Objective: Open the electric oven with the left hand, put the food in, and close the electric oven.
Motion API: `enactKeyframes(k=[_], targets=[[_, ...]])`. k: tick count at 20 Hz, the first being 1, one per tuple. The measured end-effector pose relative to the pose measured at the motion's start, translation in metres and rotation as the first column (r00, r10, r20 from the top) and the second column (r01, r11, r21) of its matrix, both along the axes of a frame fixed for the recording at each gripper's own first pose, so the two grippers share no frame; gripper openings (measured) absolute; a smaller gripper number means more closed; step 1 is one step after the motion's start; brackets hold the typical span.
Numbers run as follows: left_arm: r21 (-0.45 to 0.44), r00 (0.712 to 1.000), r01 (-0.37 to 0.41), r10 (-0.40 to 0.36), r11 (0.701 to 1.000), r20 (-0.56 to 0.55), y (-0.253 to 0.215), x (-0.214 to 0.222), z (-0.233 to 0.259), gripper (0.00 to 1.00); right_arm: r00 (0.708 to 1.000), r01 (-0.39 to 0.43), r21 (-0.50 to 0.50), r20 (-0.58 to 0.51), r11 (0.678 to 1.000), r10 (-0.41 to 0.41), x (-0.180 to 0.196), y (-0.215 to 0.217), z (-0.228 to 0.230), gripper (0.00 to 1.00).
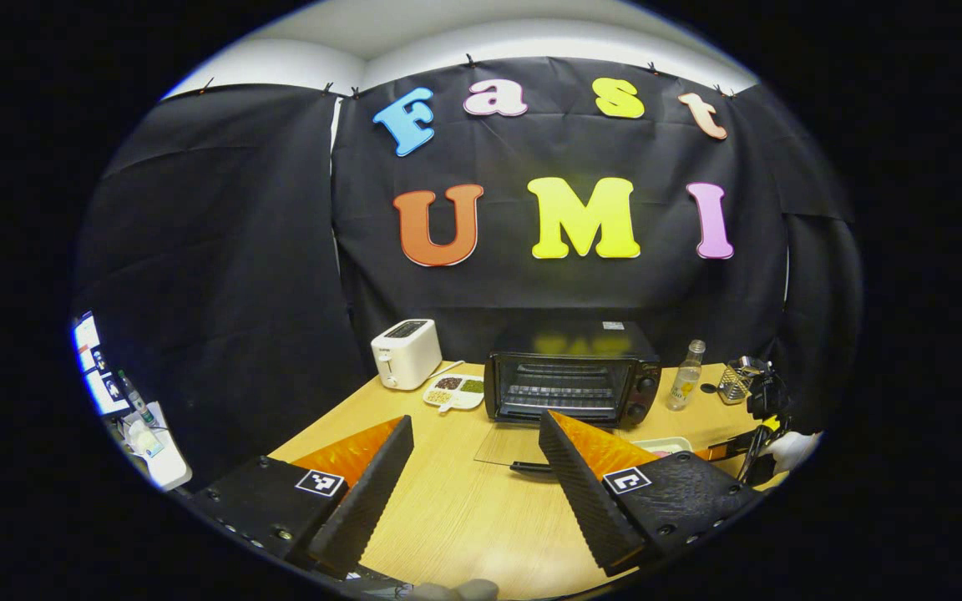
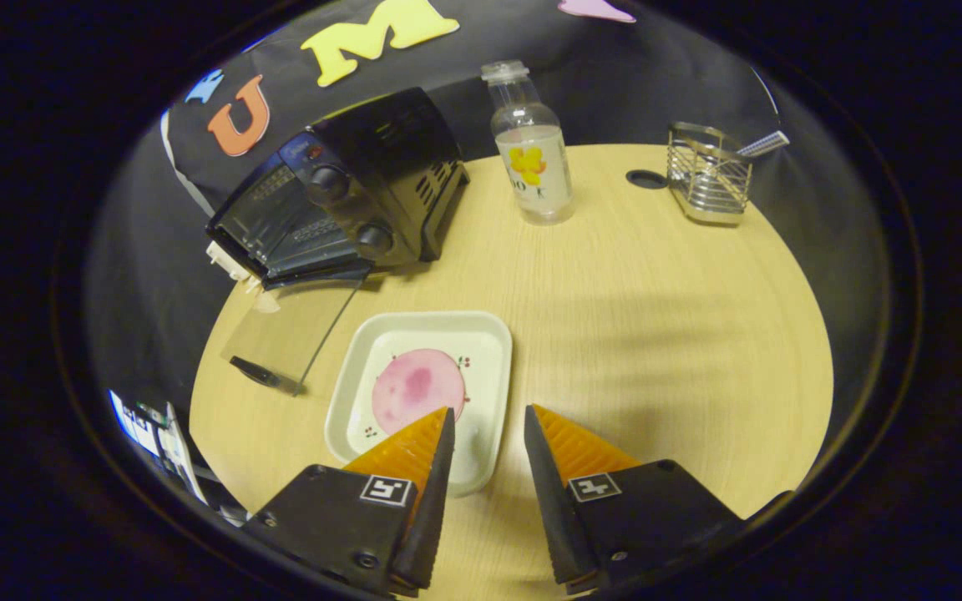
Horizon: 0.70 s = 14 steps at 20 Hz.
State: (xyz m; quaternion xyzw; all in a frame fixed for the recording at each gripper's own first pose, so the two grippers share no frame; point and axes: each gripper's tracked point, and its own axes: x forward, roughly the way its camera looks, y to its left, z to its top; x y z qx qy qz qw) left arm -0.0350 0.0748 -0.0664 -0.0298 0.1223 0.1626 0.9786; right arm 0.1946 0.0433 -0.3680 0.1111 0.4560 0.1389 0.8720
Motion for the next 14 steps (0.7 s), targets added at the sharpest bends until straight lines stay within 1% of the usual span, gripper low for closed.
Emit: enactKeyframes(k=[2,4,5,6,7,8,9,11,12,14], targets=[[0.0,0.999,-0.038,0.038,0.999,-0.01,0.001,-0.005,0.001,0.96,0.999,0.006,0.015,-0.044,1.0,-0.005,0.007,-0.001,-0.005,0.41],[-0.016,0.998,-0.063,0.063,0.998,-0.02,-0.001,-0.01,0.001,0.97,0.995,0.015,0.013,-0.094,1.0,-0.014,0.01,-0.002,-0.009,0.27],[-0.018,0.997,-0.078,0.077,0.997,-0.023,0.0,-0.013,0.0,0.97,0.991,0.005,0.001,-0.131,1.0,-0.005,0.01,-0.003,-0.011,0.21],[-0.02,0.995,-0.093,0.093,0.995,-0.026,0.002,-0.014,0.0,0.97,0.989,0.0,-0.013,-0.151,1.0,-0.002,0.011,-0.003,-0.011,0.17],[-0.027,0.994,-0.103,0.103,0.994,-0.031,0.001,-0.016,-0.001,0.96,0.984,0.006,-0.025,-0.177,1.0,-0.01,0.011,-0.004,-0.011,0.11],[-0.031,0.993,-0.115,0.114,0.993,-0.033,0.002,-0.019,-0.002,0.97,0.977,0.005,-0.037,-0.211,0.999,-0.013,0.01,-0.004,-0.011,0.15],[-0.034,0.992,-0.122,0.121,0.992,-0.035,0.001,-0.02,-0.002,0.97,0.971,-0.006,-0.039,-0.239,0.999,-0.003,0.012,-0.004,-0.011,0.1],[-0.036,0.991,-0.131,0.131,0.991,-0.027,-0.001,-0.021,-0.002,0.97,0.964,-0.016,-0.02,-0.264,1.0,0.01,0.013,-0.002,-0.01,0.07],[-0.035,0.991,-0.135,0.134,0.99,-0.022,-0.003,-0.022,-0.001,0.97,0.963,-0.019,0.001,-0.27,1.0,0.019,0.013,-0.002,-0.01,0.02],[-0.037,0.991,-0.137,0.136,0.99,-0.01,-0.006,-0.021,0.0,0.97,0.96,-0.002,0.07,-0.278,0.998,0.022,0.013,-0.001,-0.011,0.01]])
